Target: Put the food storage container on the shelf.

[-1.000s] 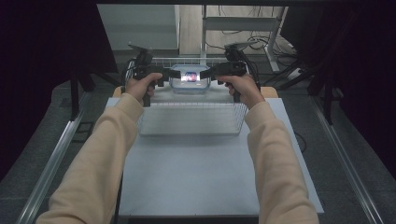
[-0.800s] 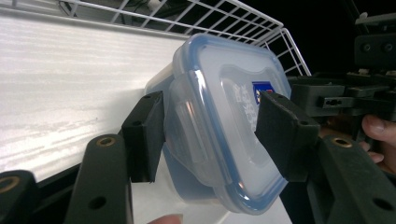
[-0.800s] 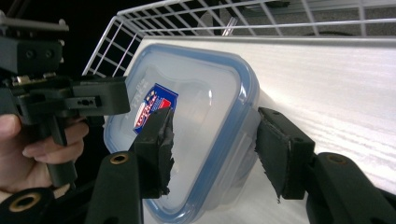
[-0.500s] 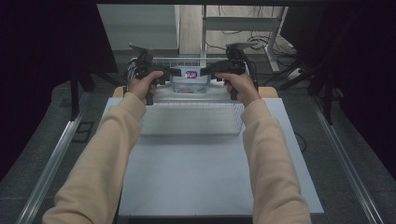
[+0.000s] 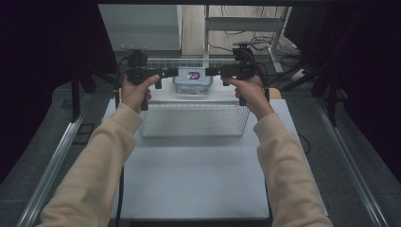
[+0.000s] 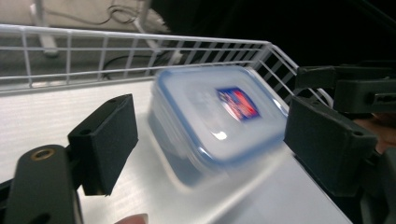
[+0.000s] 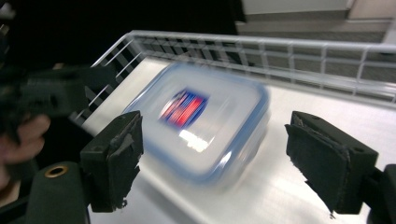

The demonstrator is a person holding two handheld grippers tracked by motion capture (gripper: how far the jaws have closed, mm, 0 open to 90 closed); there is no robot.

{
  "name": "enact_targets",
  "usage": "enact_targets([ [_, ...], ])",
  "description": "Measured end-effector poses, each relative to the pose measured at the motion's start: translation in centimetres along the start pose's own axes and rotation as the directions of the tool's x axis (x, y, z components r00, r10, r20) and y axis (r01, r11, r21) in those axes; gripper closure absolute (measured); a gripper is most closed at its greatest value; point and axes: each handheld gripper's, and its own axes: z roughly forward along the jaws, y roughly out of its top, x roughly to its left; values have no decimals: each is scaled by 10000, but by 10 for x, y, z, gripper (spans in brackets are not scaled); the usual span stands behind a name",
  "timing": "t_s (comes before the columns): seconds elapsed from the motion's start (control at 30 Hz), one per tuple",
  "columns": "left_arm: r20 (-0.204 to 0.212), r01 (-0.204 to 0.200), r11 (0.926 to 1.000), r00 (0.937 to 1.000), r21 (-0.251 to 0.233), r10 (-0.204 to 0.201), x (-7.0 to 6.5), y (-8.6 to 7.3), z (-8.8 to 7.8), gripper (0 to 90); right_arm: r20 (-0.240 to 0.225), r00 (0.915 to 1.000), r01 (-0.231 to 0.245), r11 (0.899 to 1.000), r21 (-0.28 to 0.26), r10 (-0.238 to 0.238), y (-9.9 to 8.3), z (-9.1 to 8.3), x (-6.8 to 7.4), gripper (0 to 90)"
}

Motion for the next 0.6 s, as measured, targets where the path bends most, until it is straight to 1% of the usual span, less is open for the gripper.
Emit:
enact_targets([
  [0.03, -69, -139, 9999, 9999, -50, 138, -2, -4, -5, 165, -56, 9999, 154, 9999, -37, -154, -5, -5, 1, 200],
  [0.07, -69, -139, 9999, 9999, -50, 138, -2, -4, -5, 166, -130, 9995, 279, 9996, -98, -280, -11, -10, 2, 202],
  [0.1, -200, -367, 9993, 9991, -102, 365, -4, -13, -16, 166, -168, 9990, 406, 9990, -173, -409, -17, -15, 2, 203],
  [0.13, -178, -404, 9990, 9990, -177, 401, -5, -19, -23, 168, -154, 9986, 500, 9985, -221, -504, -23, -21, 2, 204],
  [0.17, -178, -404, 9990, 9990, -177, 401, -5, -19, -23, 171, -185, 9979, 620, 9975, -352, -627, -30, -27, 2, 207],
  [0.2, 28, -469, 9985, 9989, -275, 470, -8, -34, -37, 172, -261, 9970, 712, 9966, -424, -723, -37, -33, 1, 208],
  [0.23, 28, -469, 9985, 9989, -275, 470, -8, -34, -37, 173, -314, 9957, 855, 9949, -542, -873, -44, -40, 0, 210],
  [0.27, 25, -737, 9967, 9973, -339, 739, -12, -50, -49, 175, -308, 9941, 1015, 9925, -683, -1038, -52, -47, 0, 213],
  [0.3, 43, -925, 9950, 9957, -363, 928, -14, -58, -55, 175, -292, 9923, 1177, 9896, -821, -1205, -61, -54, -1, 213],
  [0.33, 43, -925, 9950, 9957, -363, 928, -14, -58, -55, 175, -242, 9899, 1368, 9859, -967, -1398, -71, -61, -2, 214],
  [0.37, 87, -1146, 9928, 9933, -346, 1149, -19, -75, -66, 175, -95, 9878, 1535, 9818, -1118, -1555, -81, -68, -2, 214],
  [0.4, 234, -1151, 9926, 9930, -382, 1160, -20, -84, -70, 175, 41, 9855, 1687, 9783, -1206, -1695, -91, -74, -2, 215],
  [0.43, 343, -1153, 9928, 9926, -325, 1164, -21, -93, -73, 175, 162, 9830, 1835, 9745, -1294, -1830, -102, -80, -2, 217],
  [0.47, 343, -1153, 9928, 9926, -325, 1164, -21, -93, -73, 176, 266, 9798, 1998, 9709, -1319, -1980, -113, -84, -3, 217],
  [0.5, 388, -1204, 9925, 9919, -214, 1212, -23, -105, -75, 176, 316, 9779, 2088, 9690, -1319, -2065, -126, -88, -3, 217],
  [0.53, 359, -1421, 9898, 9892, -75, 1423, -25, -123, -77, 176, 341, 9777, 2098, 9688, -1320, -2071, -134, -89, -3, 217],
  [0.6, 75, -1728, 9849, 9849, 97, 1727, -28, -144, -77, 178, 469, 9759, 2176, 9678, -1262, -2133, -154, -93, -3, 217],
])
